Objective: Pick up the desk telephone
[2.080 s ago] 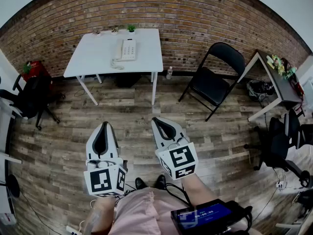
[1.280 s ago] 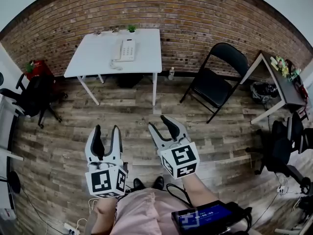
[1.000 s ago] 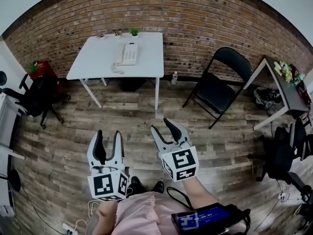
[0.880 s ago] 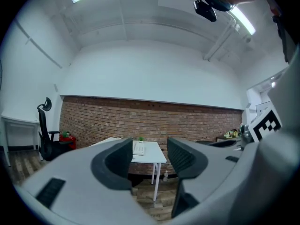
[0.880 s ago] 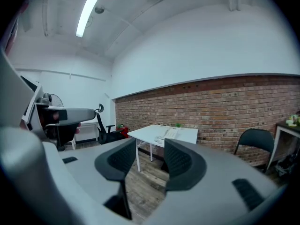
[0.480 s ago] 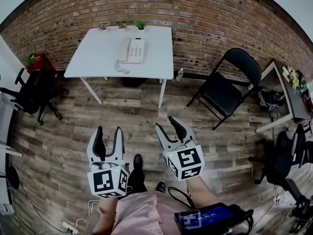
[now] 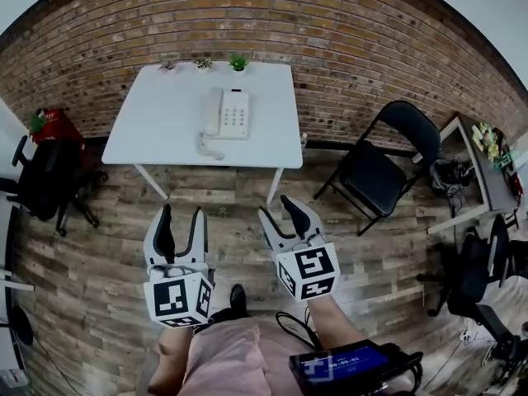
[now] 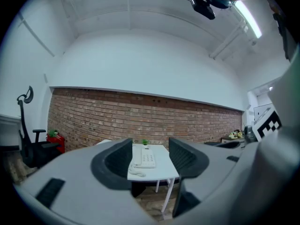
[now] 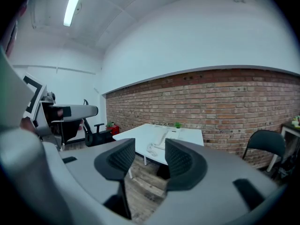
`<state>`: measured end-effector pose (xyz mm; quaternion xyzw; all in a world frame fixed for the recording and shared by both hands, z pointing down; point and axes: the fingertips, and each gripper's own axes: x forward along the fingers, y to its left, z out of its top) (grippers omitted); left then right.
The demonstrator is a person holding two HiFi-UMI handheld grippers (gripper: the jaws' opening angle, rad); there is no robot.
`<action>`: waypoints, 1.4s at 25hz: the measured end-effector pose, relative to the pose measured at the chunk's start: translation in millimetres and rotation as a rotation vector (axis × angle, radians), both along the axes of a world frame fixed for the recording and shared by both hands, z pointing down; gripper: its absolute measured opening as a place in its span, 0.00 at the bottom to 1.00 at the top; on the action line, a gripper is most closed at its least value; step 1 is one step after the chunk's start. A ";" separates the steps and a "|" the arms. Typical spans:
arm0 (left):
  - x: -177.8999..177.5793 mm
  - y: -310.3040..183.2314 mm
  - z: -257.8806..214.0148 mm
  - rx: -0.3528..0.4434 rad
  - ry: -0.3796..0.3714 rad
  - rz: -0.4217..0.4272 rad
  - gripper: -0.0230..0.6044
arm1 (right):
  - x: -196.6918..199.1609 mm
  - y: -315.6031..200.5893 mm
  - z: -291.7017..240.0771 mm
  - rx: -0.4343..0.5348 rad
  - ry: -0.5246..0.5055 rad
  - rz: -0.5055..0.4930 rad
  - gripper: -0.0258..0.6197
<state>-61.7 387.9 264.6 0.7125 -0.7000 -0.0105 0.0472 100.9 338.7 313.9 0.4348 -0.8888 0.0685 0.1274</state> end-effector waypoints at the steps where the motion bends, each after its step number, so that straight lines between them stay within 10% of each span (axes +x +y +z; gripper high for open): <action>1: -4.7 -7.9 -2.0 0.005 -0.002 0.007 0.44 | -5.3 -7.8 -3.2 0.009 -0.002 0.005 0.36; 35: -21.2 -222.1 74.7 -0.159 -0.013 0.135 0.44 | -29.2 -209.4 57.5 -0.101 -0.007 0.068 0.35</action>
